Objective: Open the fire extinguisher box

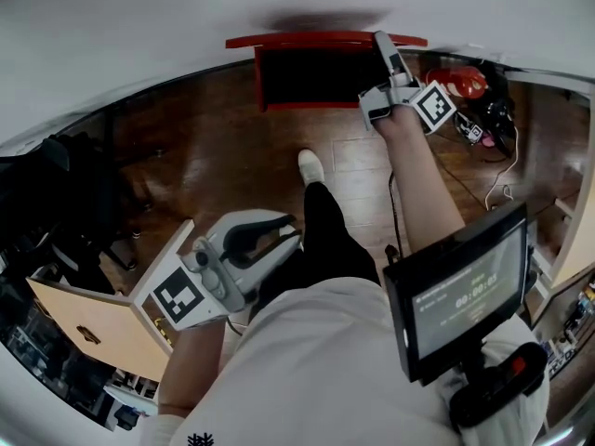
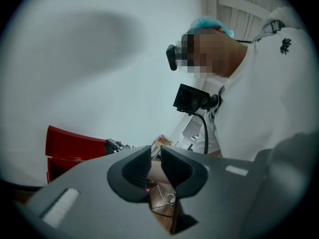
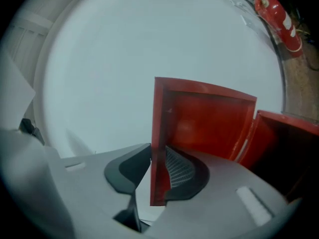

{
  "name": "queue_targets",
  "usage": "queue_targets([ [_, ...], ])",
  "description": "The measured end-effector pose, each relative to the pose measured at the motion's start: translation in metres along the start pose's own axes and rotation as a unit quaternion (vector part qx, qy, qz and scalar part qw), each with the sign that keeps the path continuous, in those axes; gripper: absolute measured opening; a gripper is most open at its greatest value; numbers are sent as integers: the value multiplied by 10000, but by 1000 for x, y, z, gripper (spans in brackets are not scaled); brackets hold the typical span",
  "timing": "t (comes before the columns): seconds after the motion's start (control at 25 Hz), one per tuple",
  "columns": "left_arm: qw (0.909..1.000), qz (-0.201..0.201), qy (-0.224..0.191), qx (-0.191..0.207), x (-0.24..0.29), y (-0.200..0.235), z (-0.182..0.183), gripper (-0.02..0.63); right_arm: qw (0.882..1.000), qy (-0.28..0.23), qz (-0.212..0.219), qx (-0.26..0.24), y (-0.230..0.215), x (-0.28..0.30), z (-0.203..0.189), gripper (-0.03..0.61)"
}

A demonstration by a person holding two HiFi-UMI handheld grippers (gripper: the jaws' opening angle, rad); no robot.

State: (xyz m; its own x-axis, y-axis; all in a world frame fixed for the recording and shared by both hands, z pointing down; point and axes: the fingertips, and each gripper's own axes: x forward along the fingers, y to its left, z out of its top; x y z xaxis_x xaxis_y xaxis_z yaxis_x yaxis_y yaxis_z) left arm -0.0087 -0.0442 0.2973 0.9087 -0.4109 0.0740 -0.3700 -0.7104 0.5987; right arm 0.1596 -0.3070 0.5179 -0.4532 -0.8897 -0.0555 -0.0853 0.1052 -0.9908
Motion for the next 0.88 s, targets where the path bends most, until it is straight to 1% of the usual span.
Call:
queue_targets([
  [0.12, 9999, 76, -76, 11, -2, 1, 4, 54, 10000, -29, 7, -39, -1, 21, 11, 97],
  [0.32, 9993, 261, -243, -87, -12, 7, 10, 54, 9998, -38, -57, -179, -4, 43, 24, 97],
  [0.52, 9988, 390, -293, -65, -20, 10, 10, 54, 9997, -66, -50, -215, -6, 47, 30, 97],
  [0.64, 9987, 392, -311, -58, -24, 10, 10, 54, 9997, -31, 63, -219, -6, 46, 29, 97],
  [0.76, 9989, 354, -302, -19, -27, 7, 8, 54, 9997, -108, 189, -140, -2, 45, 30, 137],
  [0.88, 9989, 320, -321, 80, -35, -1, 4, 54, 9997, -205, 114, -86, -3, 40, 33, 158],
])
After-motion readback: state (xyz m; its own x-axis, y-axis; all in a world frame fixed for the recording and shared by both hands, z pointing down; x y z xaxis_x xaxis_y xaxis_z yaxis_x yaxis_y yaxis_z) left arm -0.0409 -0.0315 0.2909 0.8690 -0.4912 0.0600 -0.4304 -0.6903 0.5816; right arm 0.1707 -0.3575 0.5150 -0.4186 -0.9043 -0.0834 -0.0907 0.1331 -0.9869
